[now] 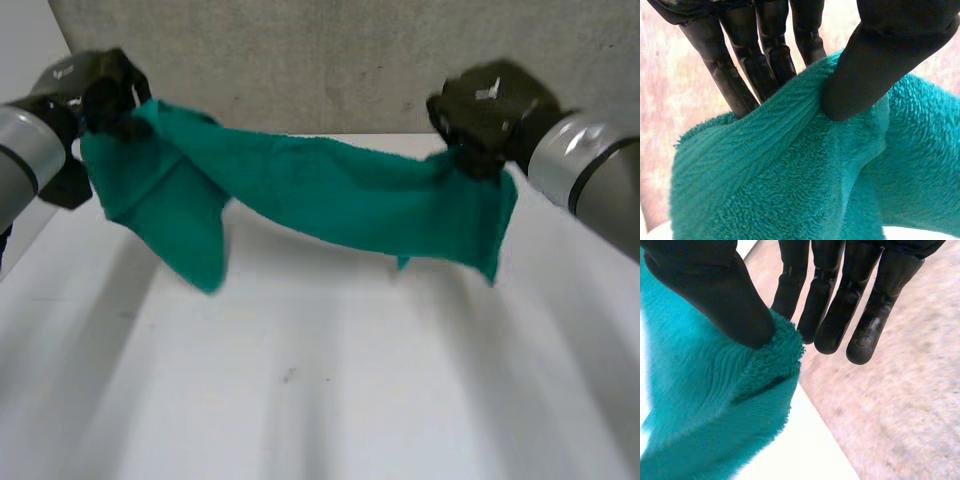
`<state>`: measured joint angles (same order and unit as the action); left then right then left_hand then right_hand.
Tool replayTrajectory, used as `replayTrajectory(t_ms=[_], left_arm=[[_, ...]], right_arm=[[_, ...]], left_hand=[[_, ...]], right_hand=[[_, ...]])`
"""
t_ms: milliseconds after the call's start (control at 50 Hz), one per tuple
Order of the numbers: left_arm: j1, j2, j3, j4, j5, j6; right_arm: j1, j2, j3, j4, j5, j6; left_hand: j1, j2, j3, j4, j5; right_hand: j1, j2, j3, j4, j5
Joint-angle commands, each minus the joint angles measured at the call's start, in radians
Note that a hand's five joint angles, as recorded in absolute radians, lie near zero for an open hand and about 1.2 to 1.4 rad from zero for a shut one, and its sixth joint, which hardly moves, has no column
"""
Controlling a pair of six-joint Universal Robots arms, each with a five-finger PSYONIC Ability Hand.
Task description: Fold the towel.
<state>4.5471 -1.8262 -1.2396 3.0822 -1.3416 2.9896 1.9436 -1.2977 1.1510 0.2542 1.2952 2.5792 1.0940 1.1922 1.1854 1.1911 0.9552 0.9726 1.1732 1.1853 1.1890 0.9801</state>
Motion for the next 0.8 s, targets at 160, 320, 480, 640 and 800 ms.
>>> replayTrajectory(t_ms=[160,320,480,640,800], left_arm=[[-0.105,-0.005,-0.077,0.01,0.015,-0.009],[-0.132,0.007,-0.129,0.007,0.016,-0.003],[-0.177,0.087,-0.195,0.0,0.019,0.0],[-0.178,0.267,-0.325,0.006,0.108,0.006],[-0.177,0.326,-0.371,0.003,0.12,0.097]], right_arm=[[-0.002,-0.038,0.483,0.056,-0.192,-0.695],[-0.005,-0.025,0.193,-0.069,-0.104,0.088],[0.007,0.158,-0.028,-0.05,-0.114,0.427],[0.083,0.418,-0.273,0.065,-0.226,0.458],[0.13,0.705,-0.543,0.178,-0.338,0.594]], left_hand=[[0.302,0.204,0.211,0.205,0.267],[0.302,0.204,0.211,0.205,0.267],[0.302,0.204,0.211,0.205,0.267],[0.302,0.204,0.211,0.205,0.267],[0.302,0.204,0.211,0.205,0.267]], right_hand=[[-0.541,-0.741,-0.753,-0.757,-0.723],[-0.612,-0.812,-0.824,-0.828,-0.794],[-0.606,-0.806,-0.818,-0.822,-0.788],[-0.609,-0.809,-0.821,-0.825,-0.791],[-0.597,-0.798,-0.81,-0.813,-0.779]])
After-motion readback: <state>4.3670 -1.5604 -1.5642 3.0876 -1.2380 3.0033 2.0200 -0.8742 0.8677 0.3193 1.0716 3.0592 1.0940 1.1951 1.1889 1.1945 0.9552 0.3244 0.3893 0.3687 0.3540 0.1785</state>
